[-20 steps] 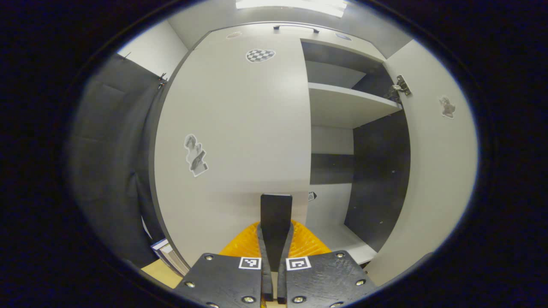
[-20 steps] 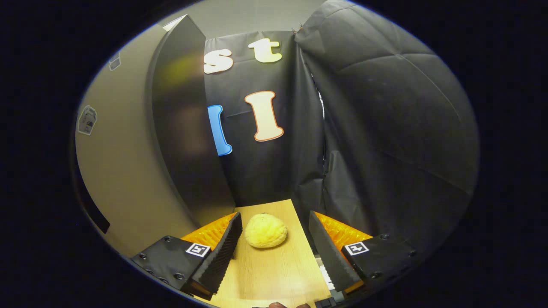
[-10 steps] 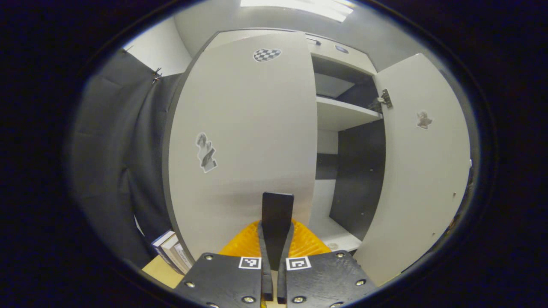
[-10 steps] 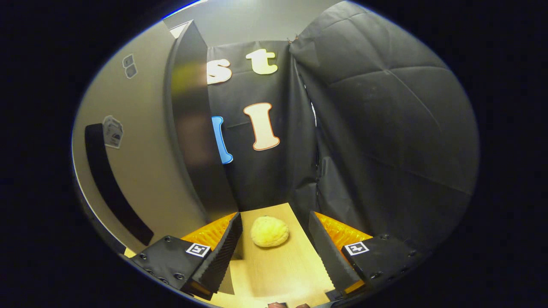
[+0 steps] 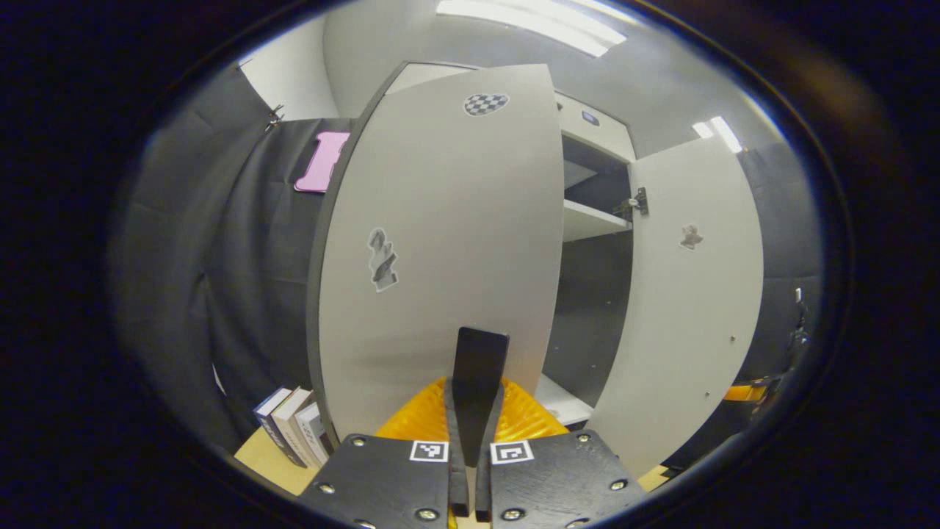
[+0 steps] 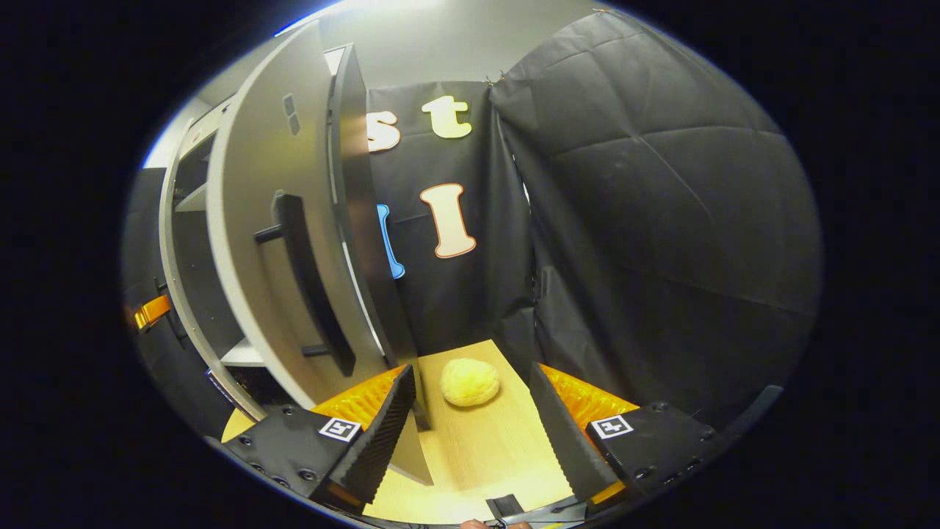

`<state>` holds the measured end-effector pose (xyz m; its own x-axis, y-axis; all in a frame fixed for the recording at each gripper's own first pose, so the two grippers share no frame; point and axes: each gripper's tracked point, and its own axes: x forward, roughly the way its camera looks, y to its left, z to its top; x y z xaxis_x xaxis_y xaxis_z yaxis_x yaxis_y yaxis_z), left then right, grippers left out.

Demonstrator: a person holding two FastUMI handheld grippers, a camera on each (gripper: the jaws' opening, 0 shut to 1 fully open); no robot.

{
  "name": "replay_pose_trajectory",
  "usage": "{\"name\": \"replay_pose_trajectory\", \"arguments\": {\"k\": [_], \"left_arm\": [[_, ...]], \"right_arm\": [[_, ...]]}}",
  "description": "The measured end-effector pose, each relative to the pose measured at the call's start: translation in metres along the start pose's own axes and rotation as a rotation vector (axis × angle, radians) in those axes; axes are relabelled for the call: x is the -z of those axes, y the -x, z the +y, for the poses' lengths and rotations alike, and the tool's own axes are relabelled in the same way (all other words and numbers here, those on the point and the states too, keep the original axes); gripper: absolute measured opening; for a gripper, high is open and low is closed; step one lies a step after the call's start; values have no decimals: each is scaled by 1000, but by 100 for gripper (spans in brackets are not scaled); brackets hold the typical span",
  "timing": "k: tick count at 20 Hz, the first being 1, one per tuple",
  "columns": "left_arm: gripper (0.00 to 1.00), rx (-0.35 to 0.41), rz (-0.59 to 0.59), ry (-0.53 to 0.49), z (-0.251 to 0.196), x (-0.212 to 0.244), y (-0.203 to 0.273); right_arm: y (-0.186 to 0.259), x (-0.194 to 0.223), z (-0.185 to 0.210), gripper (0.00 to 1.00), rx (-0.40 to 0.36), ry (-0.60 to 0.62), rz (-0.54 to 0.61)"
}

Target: Open the right door of the double-door shoe cabinet with the right hand, and open the left door with the left hand.

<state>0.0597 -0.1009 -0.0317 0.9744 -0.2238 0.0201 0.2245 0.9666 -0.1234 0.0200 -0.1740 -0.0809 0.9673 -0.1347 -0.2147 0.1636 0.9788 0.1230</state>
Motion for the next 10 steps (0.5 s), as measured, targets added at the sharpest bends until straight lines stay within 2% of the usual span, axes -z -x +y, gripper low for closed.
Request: {"name": "replay_pose_trajectory", "arguments": {"k": [6,10], "left_arm": [[6,7,-9,10,-1,-3,2],[6,-23,-30,-12,3,-6,4]], "right_arm": [[38,10,9,98,35,0,-28],[50,20,16,98,38,-5,-22]]}}
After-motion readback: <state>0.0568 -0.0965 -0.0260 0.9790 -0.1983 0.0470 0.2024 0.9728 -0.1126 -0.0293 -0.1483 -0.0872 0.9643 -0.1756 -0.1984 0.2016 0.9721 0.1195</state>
